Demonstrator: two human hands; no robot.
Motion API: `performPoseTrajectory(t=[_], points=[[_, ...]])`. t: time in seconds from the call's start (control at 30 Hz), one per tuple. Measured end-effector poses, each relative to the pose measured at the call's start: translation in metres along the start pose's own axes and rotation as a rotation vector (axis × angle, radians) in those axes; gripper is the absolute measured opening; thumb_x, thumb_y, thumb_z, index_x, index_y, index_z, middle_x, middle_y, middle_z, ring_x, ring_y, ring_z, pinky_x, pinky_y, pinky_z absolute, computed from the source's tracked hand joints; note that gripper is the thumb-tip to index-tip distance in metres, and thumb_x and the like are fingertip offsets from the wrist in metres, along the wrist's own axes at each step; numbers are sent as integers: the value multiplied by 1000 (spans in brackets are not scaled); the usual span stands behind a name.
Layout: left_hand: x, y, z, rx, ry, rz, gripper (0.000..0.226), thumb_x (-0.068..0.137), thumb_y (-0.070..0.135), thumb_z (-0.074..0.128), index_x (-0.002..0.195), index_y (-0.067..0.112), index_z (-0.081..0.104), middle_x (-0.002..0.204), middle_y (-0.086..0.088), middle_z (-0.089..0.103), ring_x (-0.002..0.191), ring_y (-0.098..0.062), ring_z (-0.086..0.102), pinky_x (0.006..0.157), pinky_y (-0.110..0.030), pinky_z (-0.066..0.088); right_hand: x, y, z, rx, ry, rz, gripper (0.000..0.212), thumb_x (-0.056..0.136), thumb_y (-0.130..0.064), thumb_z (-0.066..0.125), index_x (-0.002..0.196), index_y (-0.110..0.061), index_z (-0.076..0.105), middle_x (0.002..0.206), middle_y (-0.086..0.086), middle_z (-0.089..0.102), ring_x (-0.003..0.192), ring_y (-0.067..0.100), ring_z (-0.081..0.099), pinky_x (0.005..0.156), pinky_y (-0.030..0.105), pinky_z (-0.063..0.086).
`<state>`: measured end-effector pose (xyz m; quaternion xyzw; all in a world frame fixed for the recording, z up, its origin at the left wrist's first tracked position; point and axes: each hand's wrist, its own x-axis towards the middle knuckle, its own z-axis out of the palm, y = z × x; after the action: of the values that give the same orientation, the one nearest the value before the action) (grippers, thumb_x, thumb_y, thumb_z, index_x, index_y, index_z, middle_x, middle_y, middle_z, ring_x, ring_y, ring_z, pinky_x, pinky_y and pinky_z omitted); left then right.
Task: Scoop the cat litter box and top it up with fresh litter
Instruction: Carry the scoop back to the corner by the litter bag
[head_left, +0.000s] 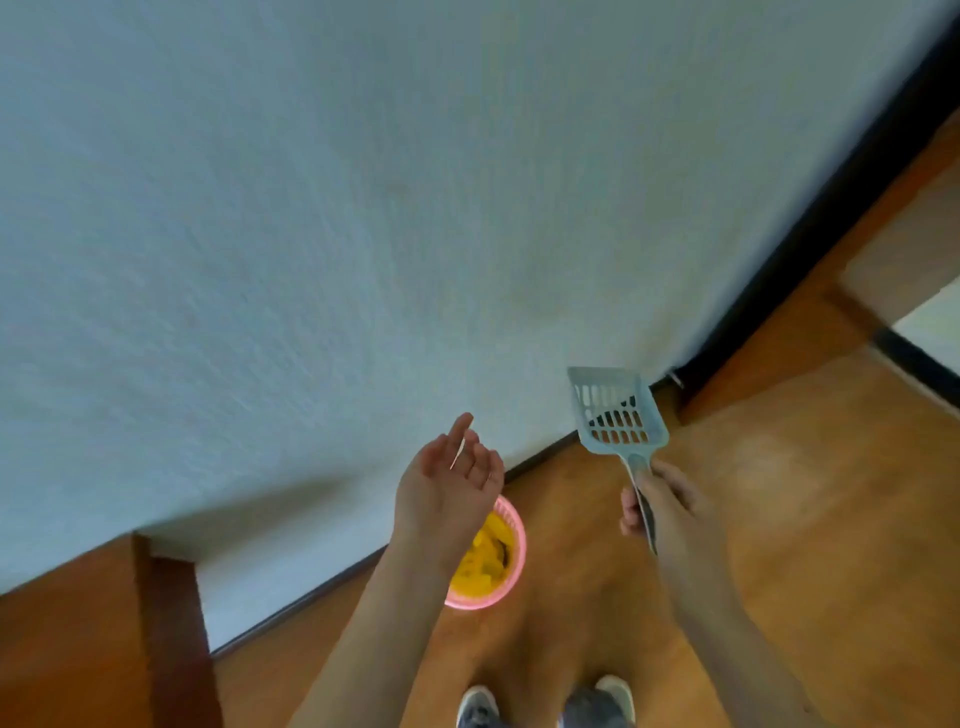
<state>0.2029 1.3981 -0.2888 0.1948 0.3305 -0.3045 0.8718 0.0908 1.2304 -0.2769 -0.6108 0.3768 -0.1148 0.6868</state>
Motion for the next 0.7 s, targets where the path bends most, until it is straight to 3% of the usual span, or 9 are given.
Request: performPoseTrajectory(t=[0.2,0.33,0.47,0.53,0.6,0.7], points=[[-109,-22,102,163,-209,-22,30,97,18,43,111,6,67,79,-6,61,69,-18,61,77,-33,48,-81,-101,-74,156,141,-25,16,97,-13,53,102,-11,68,63,3,55,56,13,48,58,30,45],[-153,-65,156,652,-443,67,28,96,20,43,107,8,66,81,-6,61,74,-19,61,82,-34,51,-119,-130,-133,154,281,-91,15,95,-11,54,101,-8,68,64,3,54,57,13,48,60,31,42],[-165,-136,192,1396,-798,531,31,88,31,47,105,13,65,90,-2,69,88,-16,66,86,-25,55,-147,-139,-203,136,448,-128,19,94,-14,58,111,-16,66,68,5,55,63,16,50,63,30,47],[-156,-178,199,1764,-1024,890,35,93,38,43,114,19,63,105,5,68,98,-10,62,89,-16,48,-160,-137,-242,157,538,-150,21,94,-15,59,114,-17,64,66,4,55,63,16,51,62,28,48],[-144,-226,205,2105,-1315,1281,40,95,40,39,122,20,61,116,4,64,106,-13,58,94,-23,45,-174,-132,-282,170,634,-152,20,94,-16,58,112,-18,64,66,3,56,62,14,51,59,24,48],[-137,-307,204,2281,-1579,1349,30,91,30,56,119,20,62,115,1,64,106,-18,60,91,-36,50,-197,-115,-342,153,774,-124,17,94,-18,58,109,-20,64,69,6,58,61,13,52,56,19,48]])
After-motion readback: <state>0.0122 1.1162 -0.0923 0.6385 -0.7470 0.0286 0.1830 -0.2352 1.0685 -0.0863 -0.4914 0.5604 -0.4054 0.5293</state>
